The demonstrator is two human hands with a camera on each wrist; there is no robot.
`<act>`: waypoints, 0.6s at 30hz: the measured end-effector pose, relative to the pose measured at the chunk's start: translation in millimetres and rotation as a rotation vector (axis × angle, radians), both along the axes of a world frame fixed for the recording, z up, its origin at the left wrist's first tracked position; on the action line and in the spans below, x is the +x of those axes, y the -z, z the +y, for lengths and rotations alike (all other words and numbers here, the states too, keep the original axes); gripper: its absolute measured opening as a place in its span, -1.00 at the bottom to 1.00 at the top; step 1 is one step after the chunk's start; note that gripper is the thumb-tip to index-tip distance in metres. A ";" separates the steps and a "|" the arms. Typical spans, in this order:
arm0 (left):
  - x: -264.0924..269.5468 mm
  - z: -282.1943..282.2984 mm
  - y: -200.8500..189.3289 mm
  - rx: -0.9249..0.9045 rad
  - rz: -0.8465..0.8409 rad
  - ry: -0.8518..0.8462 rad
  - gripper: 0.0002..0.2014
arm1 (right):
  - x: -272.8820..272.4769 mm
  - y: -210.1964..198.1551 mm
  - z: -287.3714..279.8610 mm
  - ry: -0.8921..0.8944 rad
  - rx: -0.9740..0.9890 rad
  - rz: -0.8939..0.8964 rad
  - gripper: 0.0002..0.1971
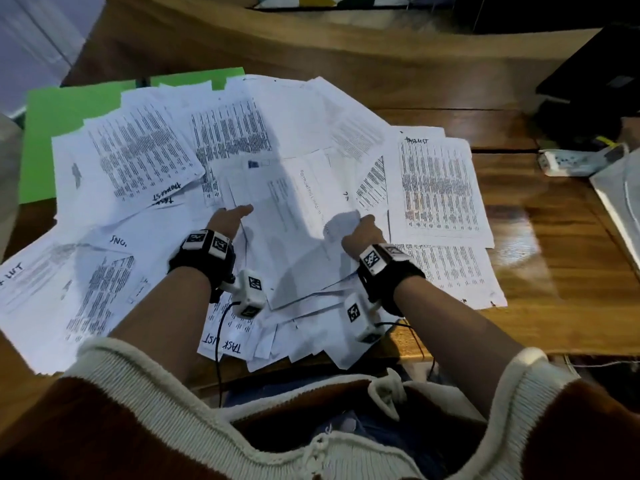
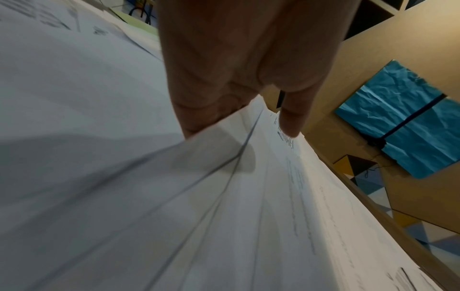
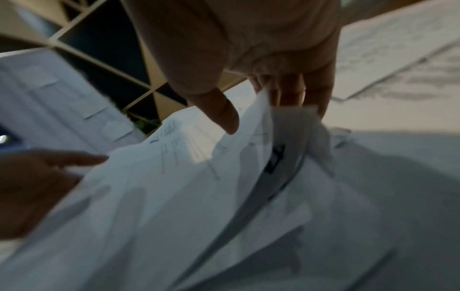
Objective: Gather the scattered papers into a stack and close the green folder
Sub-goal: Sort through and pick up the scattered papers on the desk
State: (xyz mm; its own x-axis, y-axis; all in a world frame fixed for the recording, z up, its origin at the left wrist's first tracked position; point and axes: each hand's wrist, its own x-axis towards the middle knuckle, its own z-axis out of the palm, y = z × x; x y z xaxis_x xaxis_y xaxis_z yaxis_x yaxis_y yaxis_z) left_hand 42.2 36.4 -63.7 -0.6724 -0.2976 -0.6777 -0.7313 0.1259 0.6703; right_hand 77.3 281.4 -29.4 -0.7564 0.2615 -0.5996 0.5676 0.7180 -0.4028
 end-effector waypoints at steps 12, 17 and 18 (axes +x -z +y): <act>-5.8 6.3 -13.2 -0.379 -0.049 0.133 -0.32 | -28.2 9.3 23.8 -0.333 0.176 0.058 -0.65; -22.4 2.0 -13.1 -0.426 -0.011 0.130 -0.40 | -57.6 -3.3 87.6 -0.070 0.324 0.053 -0.56; -26.3 1.0 -13.1 -0.429 -0.010 0.132 -0.44 | -60.8 -3.9 102.2 -0.003 0.364 0.051 -0.51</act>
State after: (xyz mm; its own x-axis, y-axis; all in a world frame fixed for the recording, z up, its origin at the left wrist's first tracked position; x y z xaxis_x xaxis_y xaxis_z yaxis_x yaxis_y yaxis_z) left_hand 15.8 37.4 -50.6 -0.7174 -0.4656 -0.5183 -0.6967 0.4838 0.5297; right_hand 16.5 383.7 -25.5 -0.7842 0.4484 -0.4290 0.5508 0.8214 -0.1483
